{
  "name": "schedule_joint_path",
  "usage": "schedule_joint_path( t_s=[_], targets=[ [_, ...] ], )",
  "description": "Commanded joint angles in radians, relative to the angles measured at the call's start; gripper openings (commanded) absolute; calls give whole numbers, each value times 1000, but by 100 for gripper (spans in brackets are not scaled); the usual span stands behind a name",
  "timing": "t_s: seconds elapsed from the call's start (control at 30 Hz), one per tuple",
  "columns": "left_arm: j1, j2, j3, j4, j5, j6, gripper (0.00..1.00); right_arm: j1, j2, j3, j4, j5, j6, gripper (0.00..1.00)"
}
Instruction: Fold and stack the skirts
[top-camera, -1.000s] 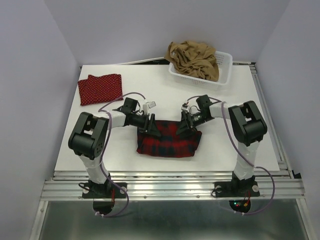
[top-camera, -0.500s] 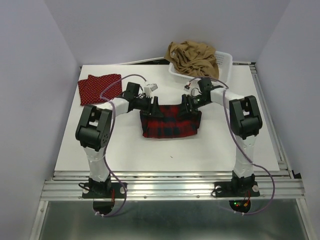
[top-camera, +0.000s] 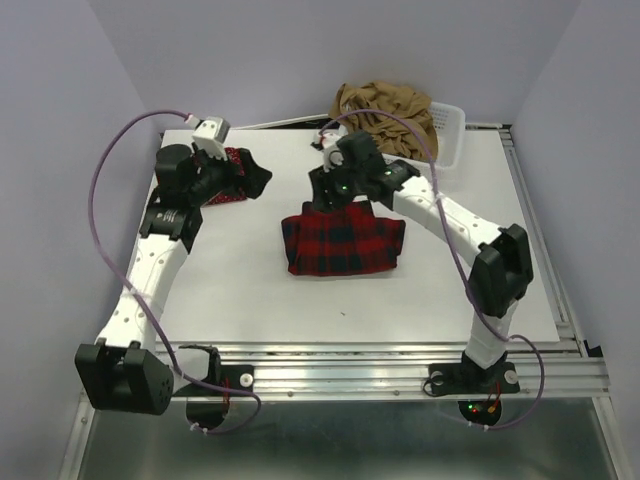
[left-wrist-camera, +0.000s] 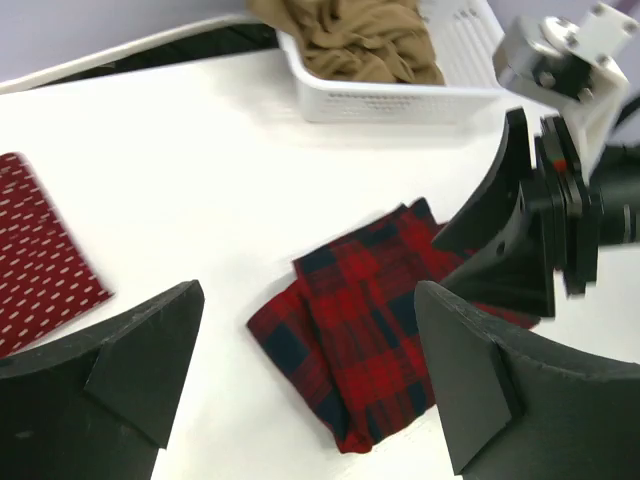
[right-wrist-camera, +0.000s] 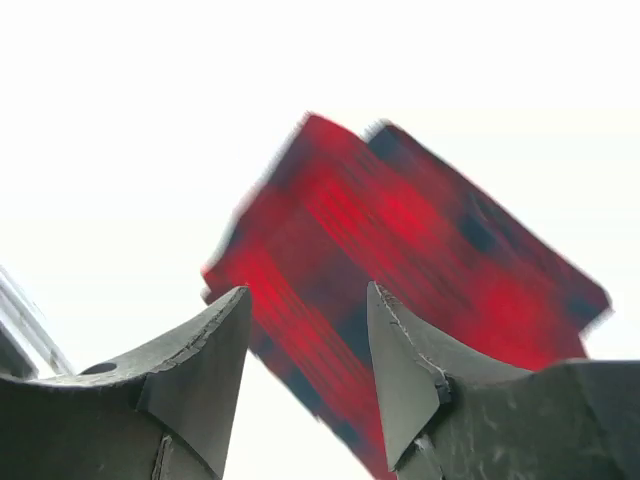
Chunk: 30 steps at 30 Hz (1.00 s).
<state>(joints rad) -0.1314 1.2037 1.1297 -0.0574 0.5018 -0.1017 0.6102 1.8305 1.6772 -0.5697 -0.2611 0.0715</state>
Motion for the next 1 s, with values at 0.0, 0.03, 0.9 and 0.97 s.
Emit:
schedule_joint_path(
  t_s=[0.0, 0.03, 0.9, 0.97],
  targets=[
    [122, -18, -88, -84, -49, -107, 99, 138, 165, 189, -67, 241, -29, 57],
    [160, -16, -108, -111, -39, -119, 99, 155, 193, 216, -73, 252, -24, 58],
    [273, 13, -363, -89, 36, -199, 99, 296, 635, 450, -94, 387, 45, 23],
    [273, 5, -399, -46, 137, -162, 99, 284, 622, 467, -96, 353, 60, 11]
  ],
)
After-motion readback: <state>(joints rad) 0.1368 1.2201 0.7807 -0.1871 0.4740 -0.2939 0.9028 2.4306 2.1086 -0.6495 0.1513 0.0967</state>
